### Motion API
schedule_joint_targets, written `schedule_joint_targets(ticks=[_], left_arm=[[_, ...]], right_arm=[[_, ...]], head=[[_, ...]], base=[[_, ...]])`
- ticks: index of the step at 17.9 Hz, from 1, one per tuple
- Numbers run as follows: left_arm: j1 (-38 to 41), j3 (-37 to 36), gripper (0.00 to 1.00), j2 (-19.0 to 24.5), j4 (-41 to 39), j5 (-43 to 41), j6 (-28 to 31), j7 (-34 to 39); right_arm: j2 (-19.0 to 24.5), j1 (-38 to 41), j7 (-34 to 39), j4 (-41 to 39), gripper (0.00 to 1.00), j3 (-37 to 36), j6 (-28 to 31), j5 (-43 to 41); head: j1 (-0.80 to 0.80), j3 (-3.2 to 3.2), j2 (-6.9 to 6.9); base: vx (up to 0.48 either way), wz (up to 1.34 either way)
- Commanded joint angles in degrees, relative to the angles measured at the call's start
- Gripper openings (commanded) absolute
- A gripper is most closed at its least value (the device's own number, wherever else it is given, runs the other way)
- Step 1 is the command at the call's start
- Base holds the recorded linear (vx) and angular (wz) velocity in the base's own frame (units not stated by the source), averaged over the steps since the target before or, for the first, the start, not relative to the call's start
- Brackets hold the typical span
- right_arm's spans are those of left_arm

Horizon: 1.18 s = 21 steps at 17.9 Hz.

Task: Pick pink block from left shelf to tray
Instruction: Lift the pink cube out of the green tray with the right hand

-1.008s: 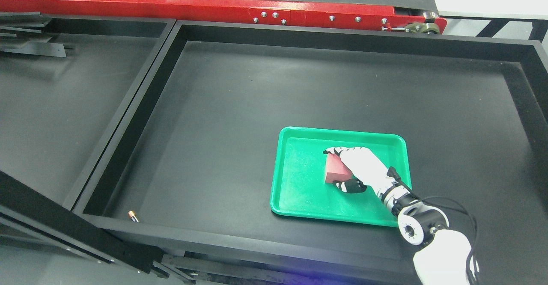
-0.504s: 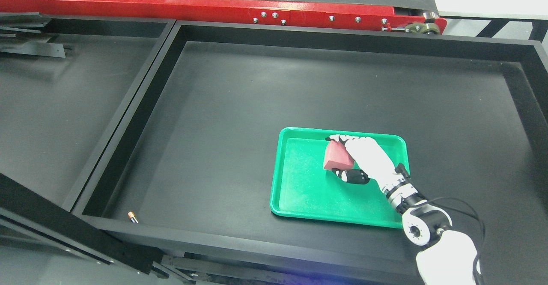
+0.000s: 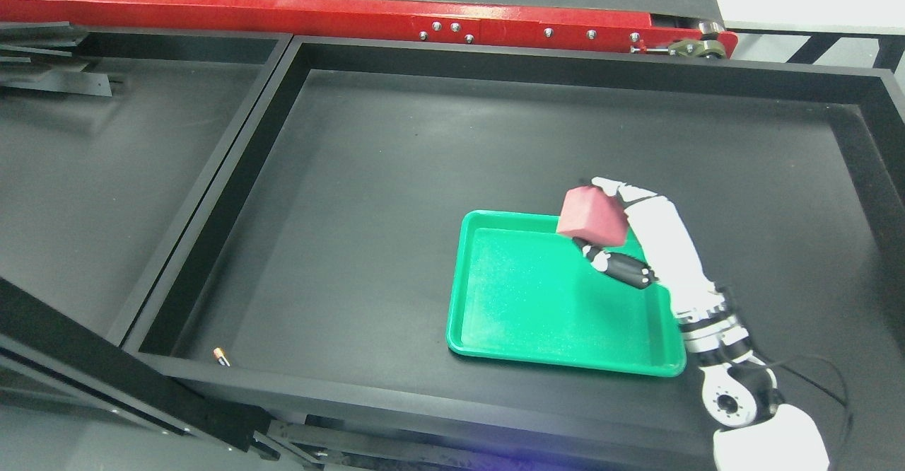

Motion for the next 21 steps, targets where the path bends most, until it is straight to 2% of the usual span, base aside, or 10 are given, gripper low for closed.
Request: schedule_joint_targets(ticks=[1,8,13,21], left_arm=[[-1.67,0.00,1.00,1.00,-1.00,0.00,-0.03,0.04],[-1.67,0.00,1.00,1.00,-1.00,0.00,-0.03,0.04],[-1.67,0.00,1.00,1.00,-1.00,0.00,-0.03,0.04],[-1.67,0.00,1.00,1.00,-1.00,0.00,-0.03,0.04]], right_arm=[[-1.01,2.98,-1.49,-7.55,0.04,-6.53,-1.23,-7.75],[-1.01,5.97,-0.26,-7.73,0.04,-5.57,-1.14,-9.24],[-1.01,6.50,3.52,-7.73,0.04,-1.08,-0.79,-9.24],[-1.01,6.59,3.52,-7.64,0.05,-0.20,-0.97,-9.42]], head=[[0.00,0.00,0.00],[0.00,0.00,0.00],[0.00,0.00,0.00],[0.00,0.00,0.00]], base=[[-0.029,0.00],[-0.119,0.07],[-0.189,0.13],[-0.166,0.53]])
